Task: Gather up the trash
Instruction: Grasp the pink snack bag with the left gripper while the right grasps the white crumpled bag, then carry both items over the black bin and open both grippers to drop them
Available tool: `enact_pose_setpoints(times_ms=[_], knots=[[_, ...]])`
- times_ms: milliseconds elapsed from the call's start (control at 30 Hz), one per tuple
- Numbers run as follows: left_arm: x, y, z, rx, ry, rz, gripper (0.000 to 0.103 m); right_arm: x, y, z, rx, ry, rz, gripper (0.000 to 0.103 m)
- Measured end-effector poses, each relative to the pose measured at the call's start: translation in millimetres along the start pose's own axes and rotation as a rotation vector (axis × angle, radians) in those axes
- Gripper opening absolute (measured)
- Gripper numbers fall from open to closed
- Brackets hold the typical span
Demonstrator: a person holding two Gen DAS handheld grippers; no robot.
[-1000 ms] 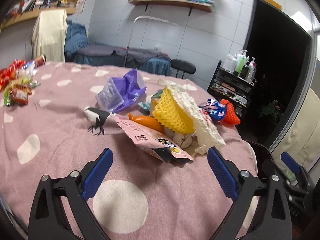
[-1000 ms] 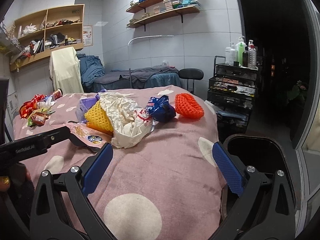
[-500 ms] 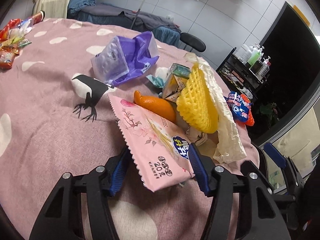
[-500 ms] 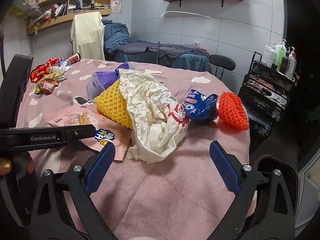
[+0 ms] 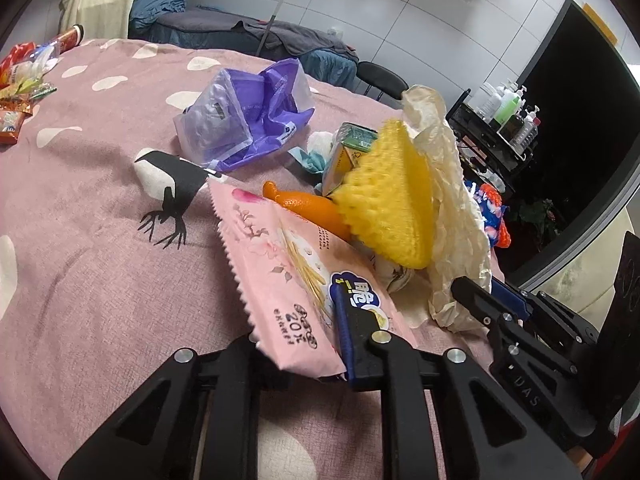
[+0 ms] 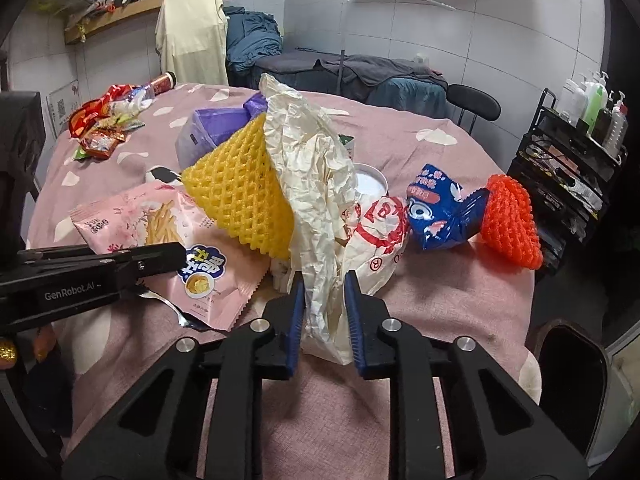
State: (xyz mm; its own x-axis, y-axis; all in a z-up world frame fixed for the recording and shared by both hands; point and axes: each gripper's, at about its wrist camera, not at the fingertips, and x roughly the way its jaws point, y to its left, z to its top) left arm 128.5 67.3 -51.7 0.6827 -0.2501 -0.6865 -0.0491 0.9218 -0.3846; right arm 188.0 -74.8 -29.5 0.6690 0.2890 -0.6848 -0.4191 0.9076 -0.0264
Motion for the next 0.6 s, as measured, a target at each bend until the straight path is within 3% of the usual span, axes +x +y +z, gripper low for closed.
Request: enact_pose_setpoints(times_ms=[300,600], knots=[[-34.2,0.5,-3.1,0.018,-0.141,0.035,0.006,-28.0,2.5,-3.6,0.023,-0.094,0.033,0.013],[-76.3,-11.0,0.9,0.066,-0.29,0.048,0.005,-68.0,4.8,-8.2,0.069,-0.202,0.096,0.013]])
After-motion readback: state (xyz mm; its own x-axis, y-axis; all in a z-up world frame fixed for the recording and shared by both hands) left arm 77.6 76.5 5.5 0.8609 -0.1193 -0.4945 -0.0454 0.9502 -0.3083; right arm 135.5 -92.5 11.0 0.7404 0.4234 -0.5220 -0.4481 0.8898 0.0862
